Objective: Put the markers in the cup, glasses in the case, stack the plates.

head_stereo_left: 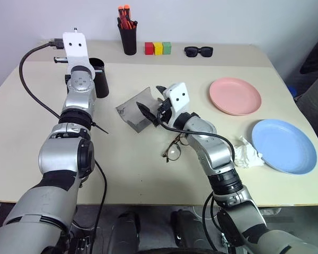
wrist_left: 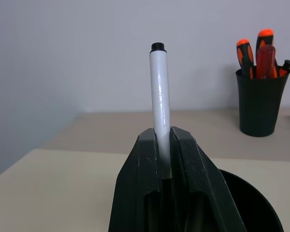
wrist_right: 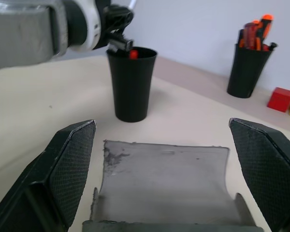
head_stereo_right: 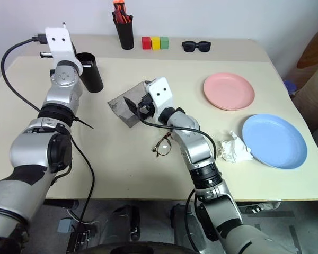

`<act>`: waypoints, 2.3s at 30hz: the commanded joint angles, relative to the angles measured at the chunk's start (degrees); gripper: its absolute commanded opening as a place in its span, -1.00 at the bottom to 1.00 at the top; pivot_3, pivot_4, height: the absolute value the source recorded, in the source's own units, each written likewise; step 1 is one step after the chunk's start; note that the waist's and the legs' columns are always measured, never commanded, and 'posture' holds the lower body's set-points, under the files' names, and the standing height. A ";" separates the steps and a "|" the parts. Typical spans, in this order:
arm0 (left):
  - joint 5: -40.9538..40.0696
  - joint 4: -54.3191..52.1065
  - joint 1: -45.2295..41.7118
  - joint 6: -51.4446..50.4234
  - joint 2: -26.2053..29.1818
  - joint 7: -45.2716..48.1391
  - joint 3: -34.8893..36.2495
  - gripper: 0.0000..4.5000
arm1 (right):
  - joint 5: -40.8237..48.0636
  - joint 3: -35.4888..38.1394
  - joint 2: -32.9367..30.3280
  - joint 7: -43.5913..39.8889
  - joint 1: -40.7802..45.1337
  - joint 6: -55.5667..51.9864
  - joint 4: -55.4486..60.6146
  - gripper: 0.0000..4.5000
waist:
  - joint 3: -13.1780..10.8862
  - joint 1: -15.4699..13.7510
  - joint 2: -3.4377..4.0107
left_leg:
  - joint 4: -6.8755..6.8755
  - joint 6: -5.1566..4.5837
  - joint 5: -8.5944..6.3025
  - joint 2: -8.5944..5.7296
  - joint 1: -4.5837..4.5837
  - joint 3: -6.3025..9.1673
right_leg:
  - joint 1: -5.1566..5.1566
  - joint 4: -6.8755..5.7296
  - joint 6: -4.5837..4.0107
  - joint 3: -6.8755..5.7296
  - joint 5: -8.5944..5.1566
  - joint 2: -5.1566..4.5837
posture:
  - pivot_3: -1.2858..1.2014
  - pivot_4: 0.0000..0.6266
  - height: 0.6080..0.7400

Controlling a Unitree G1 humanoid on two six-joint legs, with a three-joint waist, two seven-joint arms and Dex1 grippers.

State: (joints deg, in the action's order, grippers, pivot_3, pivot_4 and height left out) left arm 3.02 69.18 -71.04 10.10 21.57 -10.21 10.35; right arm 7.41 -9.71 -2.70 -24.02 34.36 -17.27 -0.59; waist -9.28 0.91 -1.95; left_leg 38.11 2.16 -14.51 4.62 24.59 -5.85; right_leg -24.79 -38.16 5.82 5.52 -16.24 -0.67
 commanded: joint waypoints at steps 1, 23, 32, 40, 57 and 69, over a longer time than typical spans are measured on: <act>-0.14 0.03 -2.33 2.43 -0.08 0.02 -0.12 -0.98 | 1.39 0.21 0.21 -0.59 -0.26 -0.01 3.86 1.00 | 0.00 -0.03 0.00 | 0.00 0.00 0.00 0.00 0.00 0.00 | 0.00 0.00 0.00 0.00 0.00 0.00 | 0.03 -0.52 0.73; -5.52 -6.38 -0.72 4.37 0.64 3.91 2.99 -0.06 | 1.56 -1.21 -4.42 -5.48 -1.10 -0.98 7.42 1.00 | 0.00 -0.01 0.00 | 0.00 0.00 0.00 0.00 0.01 0.00 | 0.00 -0.01 0.00 0.00 0.00 0.00 | 0.03 -0.52 0.73; -17.63 -55.71 21.02 -35.74 2.44 34.34 -8.60 0.95 | 3.06 2.81 -23.50 -17.74 -5.49 -2.12 12.17 1.00 | -0.01 0.21 0.05 | 0.02 0.01 0.00 0.00 -0.08 0.01 | 0.07 -0.06 0.01 0.03 -0.01 -0.01 | 0.03 -0.52 0.73; -18.54 -67.10 29.10 -58.10 0.21 38.65 -20.23 0.98 | 4.27 7.76 -32.84 -21.15 -10.94 -3.78 14.36 1.00 | 0.00 0.11 0.06 | 0.08 0.00 0.00 0.01 -0.18 0.08 | 0.15 -0.11 0.00 0.06 -0.01 0.03 | 0.03 -0.52 0.73; -15.84 -60.66 27.18 -60.90 -0.75 44.28 -23.53 -0.49 | 5.05 12.89 -35.58 -18.62 -20.49 -7.56 21.61 1.00 | 0.00 -0.10 0.06 | 0.08 -0.02 0.00 -0.02 -0.20 0.13 | 0.20 -0.06 -0.02 0.07 -0.02 0.03 | 0.03 -0.52 0.73; -15.15 -71.07 37.91 -34.12 16.82 68.60 -24.90 -0.98 | 5.74 10.82 -34.31 -18.96 -20.40 -7.61 21.87 1.00 | -0.01 0.12 0.08 | 0.06 -0.01 0.00 0.01 -0.21 0.12 | 0.17 -0.06 -0.04 0.08 -0.03 0.03 | 0.03 -0.52 0.73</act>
State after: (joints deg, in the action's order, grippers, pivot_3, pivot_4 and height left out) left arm -11.78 1.28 -32.87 -29.10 37.56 54.38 -15.92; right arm 12.08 0.84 -37.14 -42.73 13.35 -25.11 18.96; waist -9.29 1.03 -1.87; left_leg 38.17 2.14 -14.51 4.63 24.39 -5.74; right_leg -24.62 -38.22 5.76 5.59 -16.28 -0.65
